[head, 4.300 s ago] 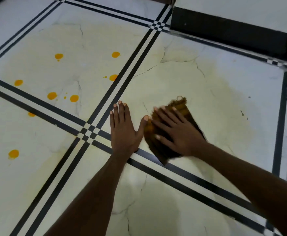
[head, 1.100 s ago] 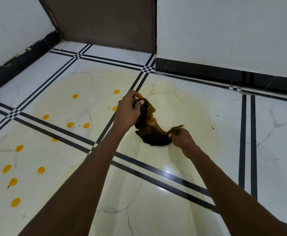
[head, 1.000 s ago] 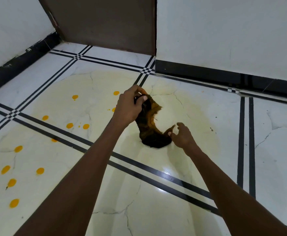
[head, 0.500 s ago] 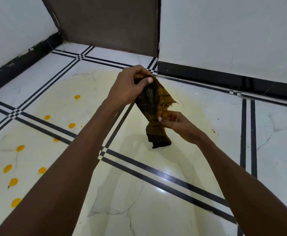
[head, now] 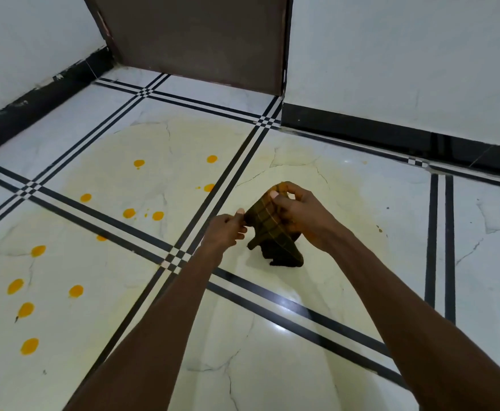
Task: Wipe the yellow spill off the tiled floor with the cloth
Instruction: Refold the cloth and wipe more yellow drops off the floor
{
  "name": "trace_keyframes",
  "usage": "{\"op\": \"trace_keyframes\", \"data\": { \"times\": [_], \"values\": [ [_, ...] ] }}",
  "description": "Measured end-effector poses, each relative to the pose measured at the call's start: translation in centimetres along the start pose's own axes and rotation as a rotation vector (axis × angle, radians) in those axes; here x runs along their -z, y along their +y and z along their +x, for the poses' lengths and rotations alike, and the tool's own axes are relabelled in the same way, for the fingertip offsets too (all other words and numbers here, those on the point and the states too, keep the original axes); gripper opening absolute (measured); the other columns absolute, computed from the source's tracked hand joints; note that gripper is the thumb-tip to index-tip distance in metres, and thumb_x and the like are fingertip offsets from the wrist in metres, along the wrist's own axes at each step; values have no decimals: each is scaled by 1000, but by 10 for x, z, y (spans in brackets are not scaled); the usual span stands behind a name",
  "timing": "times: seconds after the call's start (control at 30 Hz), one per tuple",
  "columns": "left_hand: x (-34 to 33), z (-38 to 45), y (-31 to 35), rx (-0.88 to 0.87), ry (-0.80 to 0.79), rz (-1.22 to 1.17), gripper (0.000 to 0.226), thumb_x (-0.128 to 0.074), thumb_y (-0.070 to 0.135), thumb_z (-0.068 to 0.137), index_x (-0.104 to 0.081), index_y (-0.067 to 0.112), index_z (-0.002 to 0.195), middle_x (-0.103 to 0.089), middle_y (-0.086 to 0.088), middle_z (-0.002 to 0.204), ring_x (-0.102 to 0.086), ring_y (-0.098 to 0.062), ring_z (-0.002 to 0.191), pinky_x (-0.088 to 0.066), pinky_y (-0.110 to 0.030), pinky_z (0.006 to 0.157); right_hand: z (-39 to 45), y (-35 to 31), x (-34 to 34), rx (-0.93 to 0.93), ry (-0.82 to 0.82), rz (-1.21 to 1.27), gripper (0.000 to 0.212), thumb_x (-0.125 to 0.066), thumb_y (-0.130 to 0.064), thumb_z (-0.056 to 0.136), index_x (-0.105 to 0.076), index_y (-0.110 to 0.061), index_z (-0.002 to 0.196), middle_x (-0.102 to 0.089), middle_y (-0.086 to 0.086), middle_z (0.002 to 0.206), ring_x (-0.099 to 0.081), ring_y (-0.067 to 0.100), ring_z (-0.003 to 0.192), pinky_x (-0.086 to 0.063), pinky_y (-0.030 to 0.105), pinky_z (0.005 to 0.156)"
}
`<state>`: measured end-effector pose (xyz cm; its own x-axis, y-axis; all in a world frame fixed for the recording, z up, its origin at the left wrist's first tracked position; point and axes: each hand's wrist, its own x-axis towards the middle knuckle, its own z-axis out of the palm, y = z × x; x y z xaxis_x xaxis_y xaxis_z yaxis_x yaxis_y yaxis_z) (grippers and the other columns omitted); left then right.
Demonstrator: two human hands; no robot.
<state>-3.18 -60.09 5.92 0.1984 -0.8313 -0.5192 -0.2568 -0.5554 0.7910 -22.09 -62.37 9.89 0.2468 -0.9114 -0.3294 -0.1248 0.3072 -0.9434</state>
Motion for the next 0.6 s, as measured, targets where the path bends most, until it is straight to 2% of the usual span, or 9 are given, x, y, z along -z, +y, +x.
{"op": "trace_keyframes", "data": {
  "times": [0.07,0.13,0.23,0.33,0.4,0.47,0.6],
  "values": [
    [-4,-1,-3,83,-22,-47,47,-44,49,108,-71,11,100,-75,-12,112,-68,-19,94,-53,-37,95,-4,-3,3,-2,-25,62,14,-55,-30,108,-64,-24,117,-70,10,121,-69,32,115,-61,48,96],
    [-8,-1,-3,129,-81,-87,55,-39,54,107,-70,9,114,-72,-13,122,-67,-25,110,-51,-41,104,-6,-7,6,-19,-42,122,13,-53,-30,109,-61,-26,118,-71,6,117,-71,28,111,-60,46,93],
    [-14,-3,2,110,-176,-262,60,-40,56,106,-63,9,134,-66,-11,134,-61,-29,128,-46,-46,115,-6,-11,8,-71,-45,239,17,-54,-29,108,-59,-31,125,-70,7,123,-68,30,116,-55,53,101],
    [-14,-3,8,51,-181,-454,41,-48,51,105,-65,20,125,-70,-7,127,-63,-25,125,-46,-46,114,-5,-15,10,-80,-31,302,27,-55,-26,108,-60,-24,135,-72,10,116,-71,32,114,-59,49,94],
    [-11,-3,10,2,-163,-463,30,-55,44,104,-66,21,122,-72,-5,123,-64,-24,123,-50,-44,110,-4,-15,13,-80,-8,287,29,-55,-25,108,-61,-19,136,-72,10,112,-72,32,112,-59,48,92],
    [-5,-1,11,-60,-114,-454,29,-61,37,102,-67,16,122,-73,-7,121,-65,-25,122,-54,-41,104,-3,-14,19,-80,49,213,26,-56,-26,108,-63,-18,132,-72,9,109,-71,32,112,-59,46,93],
    [11,4,17,-157,7,-437,39,-71,36,96,-69,4,119,-76,-12,115,-71,-23,114,-59,-38,100,1,-10,33,-26,210,-96,25,-65,-33,103,-66,-18,123,-70,7,118,-66,22,107,-53,28,81]
  ]
}}
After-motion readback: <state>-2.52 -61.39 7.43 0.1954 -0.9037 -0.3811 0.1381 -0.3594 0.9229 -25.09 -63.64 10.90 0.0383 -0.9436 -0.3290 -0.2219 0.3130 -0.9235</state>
